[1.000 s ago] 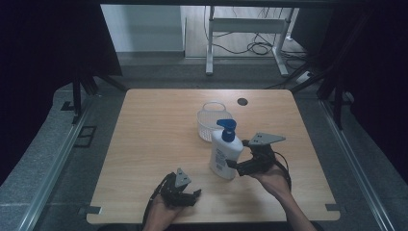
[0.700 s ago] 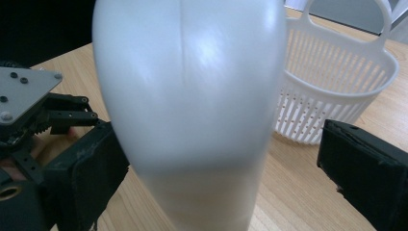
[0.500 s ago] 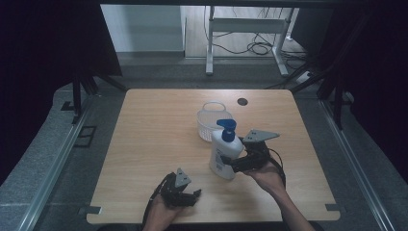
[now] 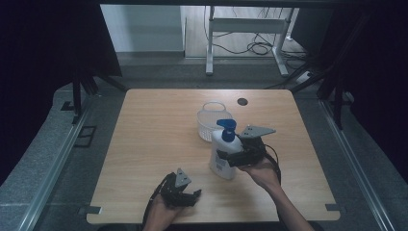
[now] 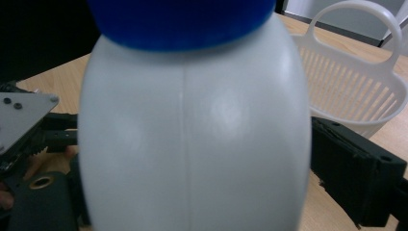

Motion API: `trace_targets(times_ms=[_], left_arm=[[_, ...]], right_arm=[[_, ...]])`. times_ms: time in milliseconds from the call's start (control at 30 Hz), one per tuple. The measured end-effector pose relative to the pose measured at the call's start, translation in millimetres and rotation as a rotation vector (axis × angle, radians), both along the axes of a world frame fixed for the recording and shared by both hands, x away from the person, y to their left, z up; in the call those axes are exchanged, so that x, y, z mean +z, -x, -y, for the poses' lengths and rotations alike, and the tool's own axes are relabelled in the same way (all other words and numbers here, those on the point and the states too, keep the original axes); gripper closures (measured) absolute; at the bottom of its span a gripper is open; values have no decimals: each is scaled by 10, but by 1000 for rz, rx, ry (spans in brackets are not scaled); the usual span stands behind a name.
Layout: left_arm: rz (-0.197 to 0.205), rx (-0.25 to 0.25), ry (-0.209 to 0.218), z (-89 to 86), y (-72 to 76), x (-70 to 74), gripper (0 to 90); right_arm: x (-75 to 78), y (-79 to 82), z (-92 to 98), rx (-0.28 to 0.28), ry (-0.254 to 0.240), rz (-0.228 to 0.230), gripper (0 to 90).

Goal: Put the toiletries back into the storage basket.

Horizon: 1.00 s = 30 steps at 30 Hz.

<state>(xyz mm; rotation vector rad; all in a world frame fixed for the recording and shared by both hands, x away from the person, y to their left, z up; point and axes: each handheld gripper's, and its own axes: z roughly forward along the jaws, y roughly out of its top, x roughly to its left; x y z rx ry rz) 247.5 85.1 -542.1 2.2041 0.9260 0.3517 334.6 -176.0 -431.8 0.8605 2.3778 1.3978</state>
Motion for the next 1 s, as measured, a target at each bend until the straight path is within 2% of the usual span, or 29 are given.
trace_targets(times_ms=[200,233,267,300,333,500,600,833,1000], left_arm=[[0,1,1,2,0,-1,235],[0,1,1,2,0,-1,235],[0,1,0,2,0,0,235],[0,1,0,2,0,0,235],[0,0,-1,1,0,0,235],[0,2,1,2,1,-1,233],[0,1,0,2,0,0,233],[0,0,0,2,0,-1,232],[0,0,0,2,0,-1,232]], right_arm=[[28,-9,-18,4,-6,1,218],[32,-6,-18,11,-5,0,248],[43,9,-27,21,-5,5,318],[43,9,-27,21,-5,5,318],[51,18,-33,25,-2,13,357],[74,65,-66,23,35,44,370],[79,69,-63,22,39,43,373],[115,42,-53,72,45,29,376],[154,31,-50,84,40,30,376]])
